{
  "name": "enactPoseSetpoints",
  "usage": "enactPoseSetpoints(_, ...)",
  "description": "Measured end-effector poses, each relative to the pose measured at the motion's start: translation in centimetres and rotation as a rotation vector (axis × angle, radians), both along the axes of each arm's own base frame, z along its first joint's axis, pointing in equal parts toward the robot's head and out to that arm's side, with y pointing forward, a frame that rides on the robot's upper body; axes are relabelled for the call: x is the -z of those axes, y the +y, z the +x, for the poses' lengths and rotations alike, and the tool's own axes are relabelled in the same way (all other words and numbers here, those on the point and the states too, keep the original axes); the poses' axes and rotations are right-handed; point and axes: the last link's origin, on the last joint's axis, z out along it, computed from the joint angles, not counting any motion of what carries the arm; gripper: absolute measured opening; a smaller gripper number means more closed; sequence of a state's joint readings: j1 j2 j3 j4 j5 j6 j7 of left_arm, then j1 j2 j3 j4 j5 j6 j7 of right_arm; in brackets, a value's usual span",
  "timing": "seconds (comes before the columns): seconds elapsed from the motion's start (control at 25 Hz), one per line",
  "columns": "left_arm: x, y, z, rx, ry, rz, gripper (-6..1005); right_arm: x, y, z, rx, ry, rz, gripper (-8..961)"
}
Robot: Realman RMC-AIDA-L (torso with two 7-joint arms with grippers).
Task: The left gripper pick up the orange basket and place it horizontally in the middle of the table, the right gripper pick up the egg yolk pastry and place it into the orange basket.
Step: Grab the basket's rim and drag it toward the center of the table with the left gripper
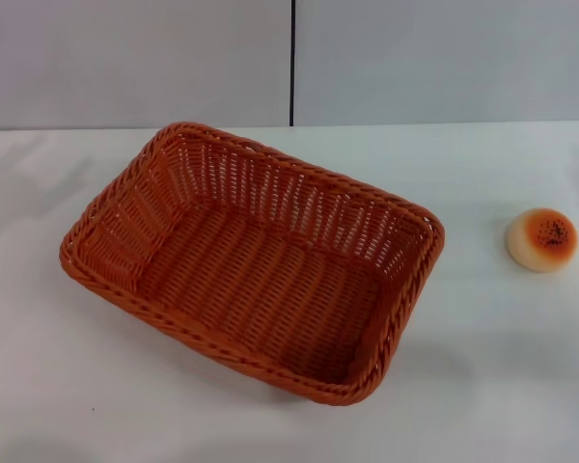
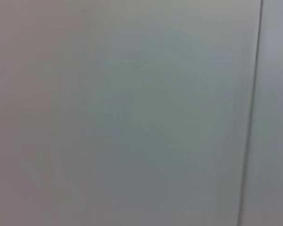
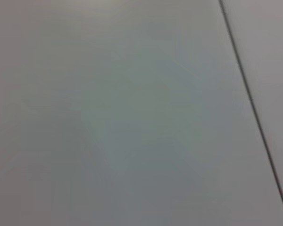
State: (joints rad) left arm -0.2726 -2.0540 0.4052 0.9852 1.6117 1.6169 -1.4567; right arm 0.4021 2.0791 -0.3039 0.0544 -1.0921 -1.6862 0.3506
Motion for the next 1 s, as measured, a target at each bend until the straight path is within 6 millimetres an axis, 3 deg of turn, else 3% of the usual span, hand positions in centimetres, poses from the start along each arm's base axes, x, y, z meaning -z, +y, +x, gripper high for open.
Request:
enactPoseSetpoints(0.08, -0.5, 0.2, 0.6, -0.007, 0.034, -0.026, 847, -0.1, -0.1, 0.1, 0.0, 0.01, 0.0, 594)
enactPoseSetpoints(0.2, -2.2, 0.6, 3.6, -0.052, 0.167, -0.14, 847, -0.2, -0.4, 0.3, 0.002, 0.016, 0.001, 594)
enactPoseSetpoints(0.32, -2.8, 0.4, 5.2, -0.104, 0.232, -0.205, 846, -0.3, -0.5, 0.5, 0.006, 0.012, 0.004, 594)
enactPoseSetpoints(0.48, -2.9, 0.2, 6.2, -0.173, 0.295, -0.262, 846, -0.3, -0.6, 0.6, 0.009, 0.011, 0.005, 594)
enactPoseSetpoints(0.72, -0.4, 0.7, 7.8, -0.314, 0.453, -0.412, 846, -0.3, -0.7, 0.7, 0.018, 0.013, 0.002, 595)
enactPoseSetpoints(1.0, 2.7, 1.6, 9.3, -0.35, 0.532, -0.527, 847, -0.2, -0.7, 0.7, 0.021, 0.016, 0.0, 595)
